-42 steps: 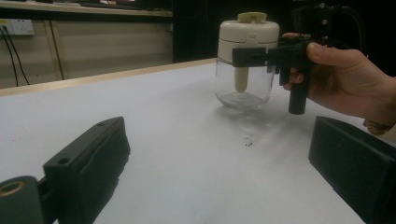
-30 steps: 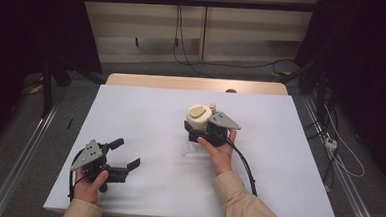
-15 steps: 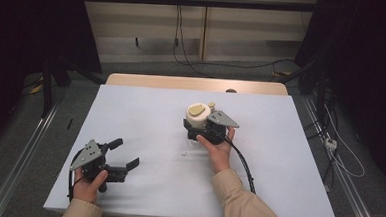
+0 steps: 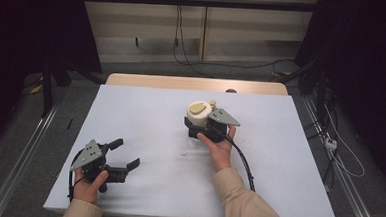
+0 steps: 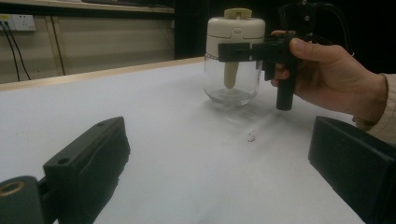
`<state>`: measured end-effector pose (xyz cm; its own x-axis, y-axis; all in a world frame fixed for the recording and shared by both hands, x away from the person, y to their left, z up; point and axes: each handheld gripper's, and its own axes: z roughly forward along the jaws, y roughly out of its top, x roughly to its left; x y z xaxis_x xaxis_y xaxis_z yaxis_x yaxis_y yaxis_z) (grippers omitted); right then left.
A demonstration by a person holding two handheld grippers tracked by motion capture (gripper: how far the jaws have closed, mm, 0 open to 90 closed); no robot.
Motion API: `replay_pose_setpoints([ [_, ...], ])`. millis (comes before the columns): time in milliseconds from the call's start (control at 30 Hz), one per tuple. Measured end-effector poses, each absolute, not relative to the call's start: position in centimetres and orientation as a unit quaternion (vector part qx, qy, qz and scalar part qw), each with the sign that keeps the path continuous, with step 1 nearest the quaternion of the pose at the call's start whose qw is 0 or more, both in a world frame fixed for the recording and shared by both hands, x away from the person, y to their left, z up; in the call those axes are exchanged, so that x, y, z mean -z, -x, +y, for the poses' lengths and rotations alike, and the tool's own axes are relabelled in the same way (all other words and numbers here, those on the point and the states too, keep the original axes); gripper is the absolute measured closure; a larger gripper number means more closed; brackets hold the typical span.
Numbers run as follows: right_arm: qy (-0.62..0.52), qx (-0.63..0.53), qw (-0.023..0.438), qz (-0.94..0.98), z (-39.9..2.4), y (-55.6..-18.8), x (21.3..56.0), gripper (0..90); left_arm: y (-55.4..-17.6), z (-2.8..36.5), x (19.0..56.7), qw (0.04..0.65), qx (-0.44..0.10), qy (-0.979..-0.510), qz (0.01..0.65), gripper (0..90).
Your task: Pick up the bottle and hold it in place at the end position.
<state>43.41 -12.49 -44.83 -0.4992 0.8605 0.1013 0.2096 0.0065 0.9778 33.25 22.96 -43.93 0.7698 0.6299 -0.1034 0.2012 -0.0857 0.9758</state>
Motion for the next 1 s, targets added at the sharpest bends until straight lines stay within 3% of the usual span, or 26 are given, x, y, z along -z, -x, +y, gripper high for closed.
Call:
replay_pose_setpoints([
  [1000,-0.414,-0.558,0.282,0.662,-11.94,-43.92,45.34,6.6,-33.25,23.01,43.97,0.612,-0.172,-0.716,0.288,4.5],
])
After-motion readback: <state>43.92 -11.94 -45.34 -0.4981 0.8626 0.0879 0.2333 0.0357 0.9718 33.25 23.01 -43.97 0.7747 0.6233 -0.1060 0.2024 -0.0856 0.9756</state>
